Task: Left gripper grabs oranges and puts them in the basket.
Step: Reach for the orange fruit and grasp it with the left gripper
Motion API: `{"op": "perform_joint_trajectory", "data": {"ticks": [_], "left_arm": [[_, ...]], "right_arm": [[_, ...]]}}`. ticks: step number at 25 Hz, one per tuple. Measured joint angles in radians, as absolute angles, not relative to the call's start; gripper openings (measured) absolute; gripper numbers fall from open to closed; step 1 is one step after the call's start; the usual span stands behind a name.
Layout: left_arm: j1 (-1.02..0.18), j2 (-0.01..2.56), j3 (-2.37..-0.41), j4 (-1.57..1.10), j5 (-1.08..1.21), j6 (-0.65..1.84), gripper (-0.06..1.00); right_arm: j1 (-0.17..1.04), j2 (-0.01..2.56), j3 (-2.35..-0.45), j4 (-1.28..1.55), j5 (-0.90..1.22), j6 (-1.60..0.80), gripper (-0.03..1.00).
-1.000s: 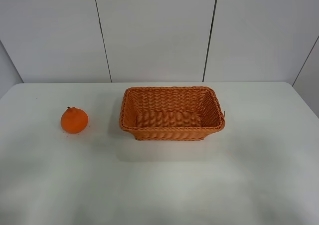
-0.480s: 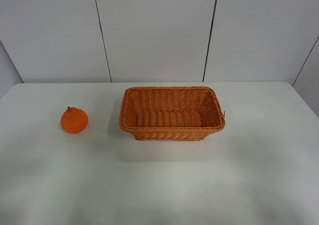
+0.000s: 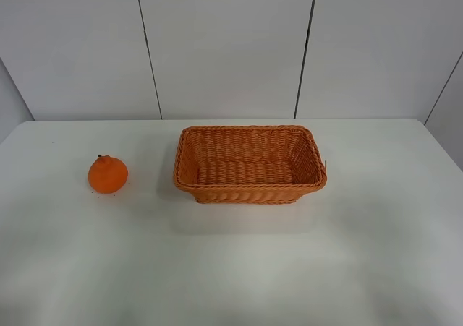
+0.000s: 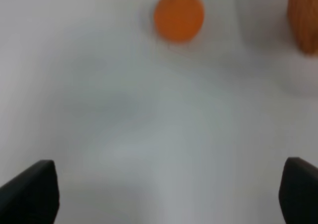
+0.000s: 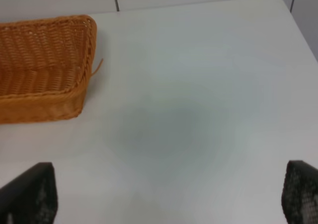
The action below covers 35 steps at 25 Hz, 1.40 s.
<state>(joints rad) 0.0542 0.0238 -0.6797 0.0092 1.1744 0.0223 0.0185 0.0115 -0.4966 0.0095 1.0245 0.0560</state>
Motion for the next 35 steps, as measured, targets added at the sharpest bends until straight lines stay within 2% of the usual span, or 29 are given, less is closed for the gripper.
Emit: {"op": "perform_joint_trajectory", "data": {"ticks": [11, 22, 35], "left_arm": [[0.054, 0.174, -0.964, 0.017, 1.174, 0.020, 0.99], [0.029, 0.204, -0.884, 0.024, 1.174, 0.012, 0.99], [0.029, 0.193, -0.883, 0.024, 1.174, 0.000, 0.98]], "right_arm": [[0.018, 0.012, -0.497, 0.009, 1.024, 0.056, 0.69], [0.018, 0.012, -0.497, 0.008, 1.024, 0.056, 0.69], [0.018, 0.012, -0.497, 0.008, 1.024, 0.056, 0.69]]}}
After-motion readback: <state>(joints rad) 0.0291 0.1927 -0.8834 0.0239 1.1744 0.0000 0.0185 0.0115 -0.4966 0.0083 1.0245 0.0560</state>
